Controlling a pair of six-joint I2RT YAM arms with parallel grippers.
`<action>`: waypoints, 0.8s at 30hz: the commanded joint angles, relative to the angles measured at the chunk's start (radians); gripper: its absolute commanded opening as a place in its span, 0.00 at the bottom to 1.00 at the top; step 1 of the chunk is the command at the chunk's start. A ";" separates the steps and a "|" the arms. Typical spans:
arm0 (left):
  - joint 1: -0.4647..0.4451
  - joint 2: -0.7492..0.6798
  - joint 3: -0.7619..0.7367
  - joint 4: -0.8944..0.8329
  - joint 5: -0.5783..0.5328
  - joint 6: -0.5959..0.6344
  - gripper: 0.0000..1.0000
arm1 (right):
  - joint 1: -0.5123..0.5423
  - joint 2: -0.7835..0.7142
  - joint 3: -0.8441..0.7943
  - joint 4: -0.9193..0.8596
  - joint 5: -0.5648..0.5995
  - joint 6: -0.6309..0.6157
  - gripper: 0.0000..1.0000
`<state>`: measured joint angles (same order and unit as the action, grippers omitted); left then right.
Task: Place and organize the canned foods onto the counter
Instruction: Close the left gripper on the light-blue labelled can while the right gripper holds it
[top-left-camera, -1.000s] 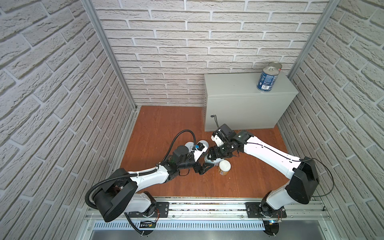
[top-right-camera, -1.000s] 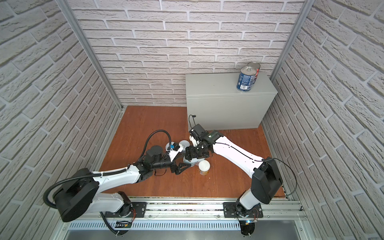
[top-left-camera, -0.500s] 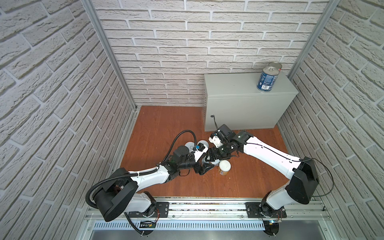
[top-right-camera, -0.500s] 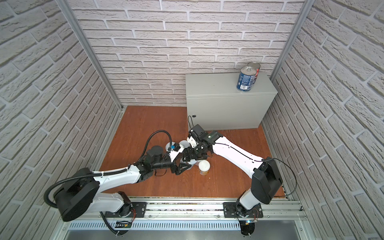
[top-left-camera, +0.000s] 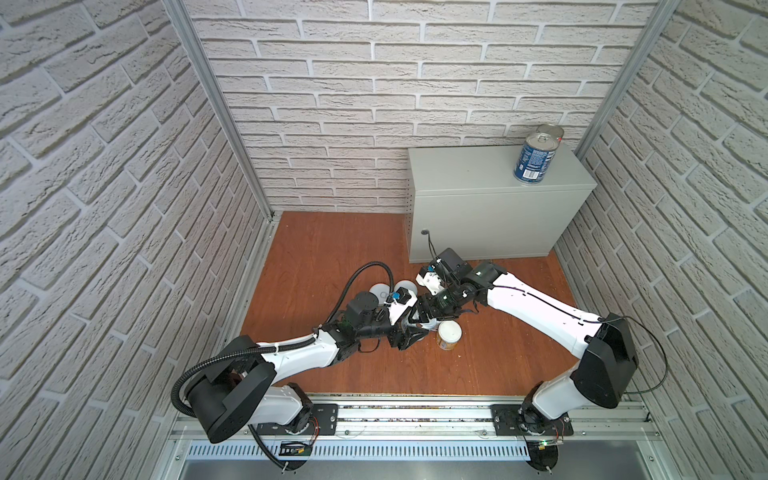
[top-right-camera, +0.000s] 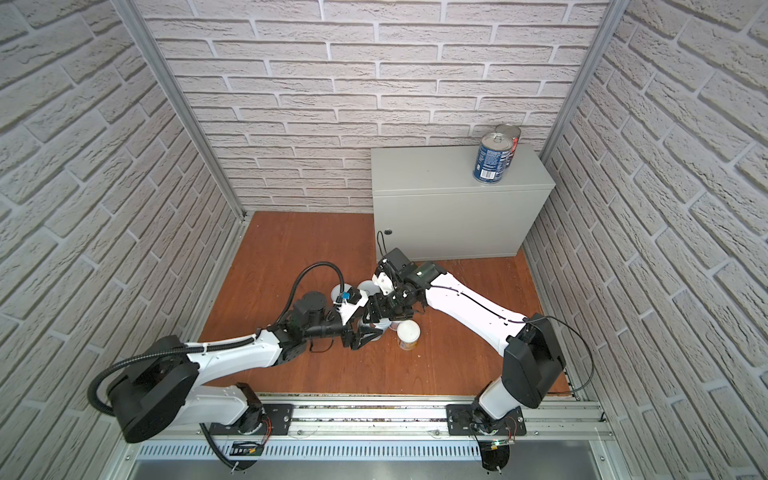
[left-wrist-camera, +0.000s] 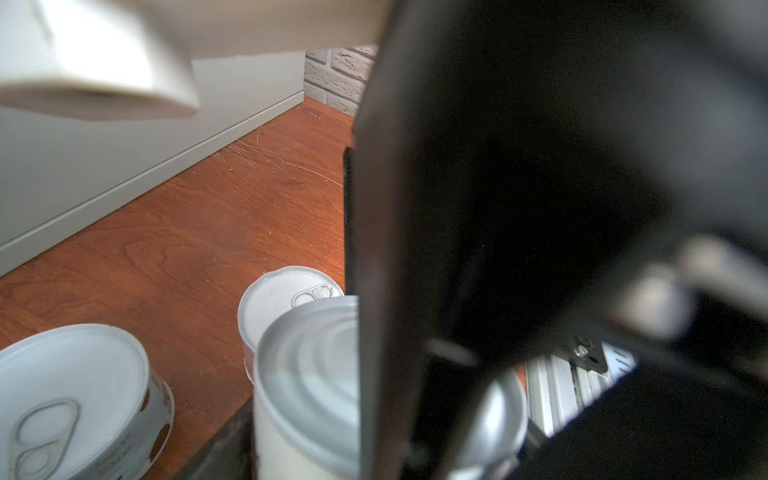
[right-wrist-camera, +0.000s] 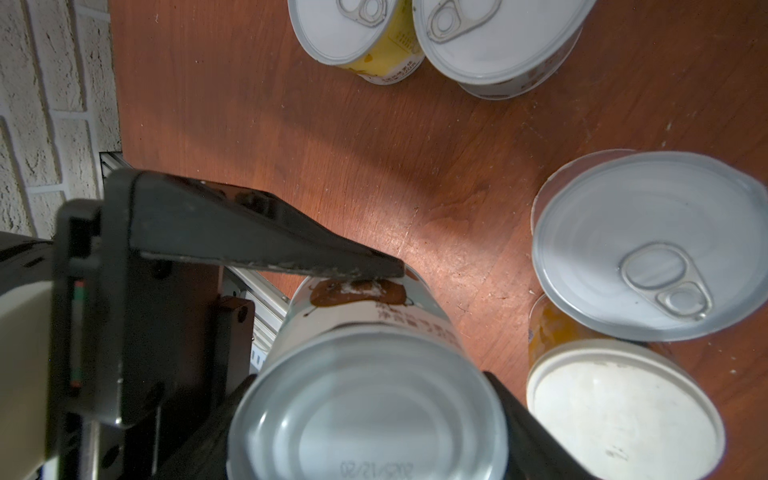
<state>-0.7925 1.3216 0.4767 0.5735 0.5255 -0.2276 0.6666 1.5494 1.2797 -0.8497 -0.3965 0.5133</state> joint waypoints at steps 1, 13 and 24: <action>-0.014 0.001 0.013 0.048 0.014 -0.001 0.76 | 0.017 -0.035 0.000 0.153 -0.135 0.014 0.43; -0.007 0.011 0.002 0.103 0.002 -0.052 0.80 | 0.016 -0.031 -0.008 0.152 -0.136 0.008 0.43; -0.005 0.011 -0.021 0.164 -0.009 -0.080 0.98 | 0.016 -0.023 -0.006 0.164 -0.154 0.013 0.41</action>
<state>-0.7933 1.3235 0.4694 0.6662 0.5186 -0.2935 0.6724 1.5494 1.2636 -0.7746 -0.4717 0.5198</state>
